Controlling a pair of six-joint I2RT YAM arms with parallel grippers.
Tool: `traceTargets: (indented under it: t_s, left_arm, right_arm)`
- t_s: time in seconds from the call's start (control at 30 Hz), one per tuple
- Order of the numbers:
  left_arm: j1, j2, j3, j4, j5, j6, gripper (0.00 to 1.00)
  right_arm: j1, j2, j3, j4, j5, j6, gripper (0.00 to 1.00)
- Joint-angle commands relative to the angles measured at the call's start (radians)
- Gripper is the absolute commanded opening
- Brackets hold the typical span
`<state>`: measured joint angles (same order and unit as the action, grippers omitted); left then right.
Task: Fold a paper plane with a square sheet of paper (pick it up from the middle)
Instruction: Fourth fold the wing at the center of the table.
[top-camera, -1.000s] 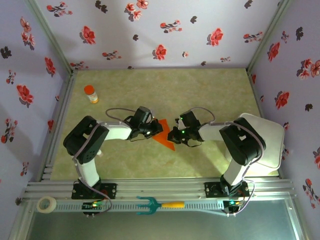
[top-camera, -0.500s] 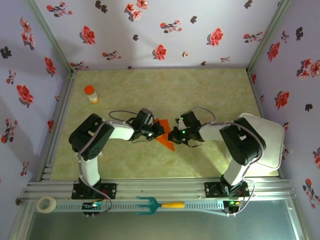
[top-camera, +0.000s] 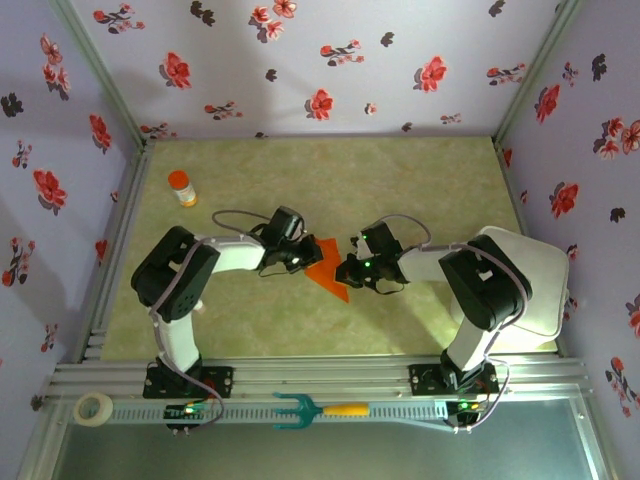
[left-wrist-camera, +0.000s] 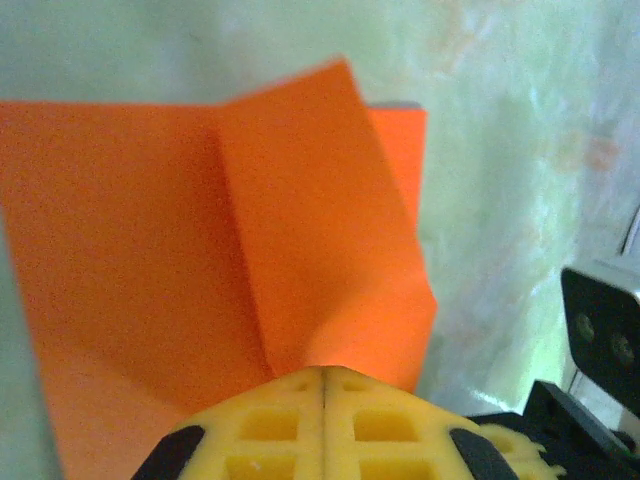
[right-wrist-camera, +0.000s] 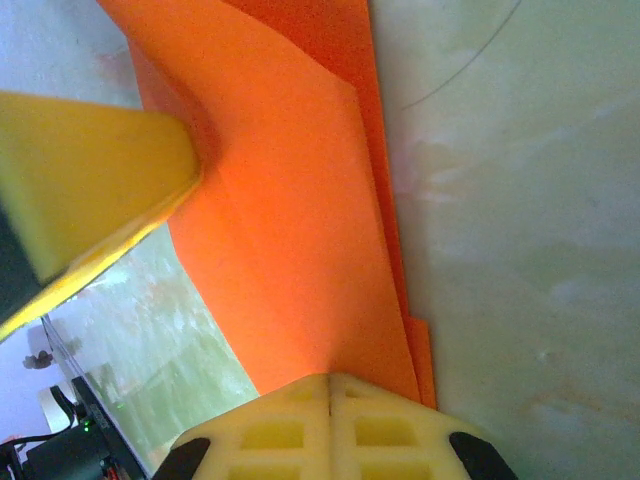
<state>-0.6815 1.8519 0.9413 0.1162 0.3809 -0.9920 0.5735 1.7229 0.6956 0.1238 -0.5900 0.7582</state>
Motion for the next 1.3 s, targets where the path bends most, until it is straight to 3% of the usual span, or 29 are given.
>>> traceTargets:
  t_s: [0.0,0.33,0.6,1.27]
  left_arm:
    - [-0.023,-0.011,0.026,-0.034,-0.003,0.032,0.0]
    - [-0.024,0.077,0.085,-0.031,0.002,0.053,0.0]
    - [0.051,0.129,0.081,-0.054,-0.011,0.079,0.0]
    - [0.22,0.21,0.284,-0.293,-0.043,0.206,0.0]
  right_arm:
    - [-0.008,0.049,-0.038,-0.156,0.062,-0.03,0.0]
    - [-0.008,0.056,-0.049,-0.145,0.062,-0.026,0.0]
    - [-0.008,0.067,-0.058,-0.139,0.054,-0.028,0.0]
    - [-0.008,0.067,-0.067,-0.13,0.04,-0.031,0.0]
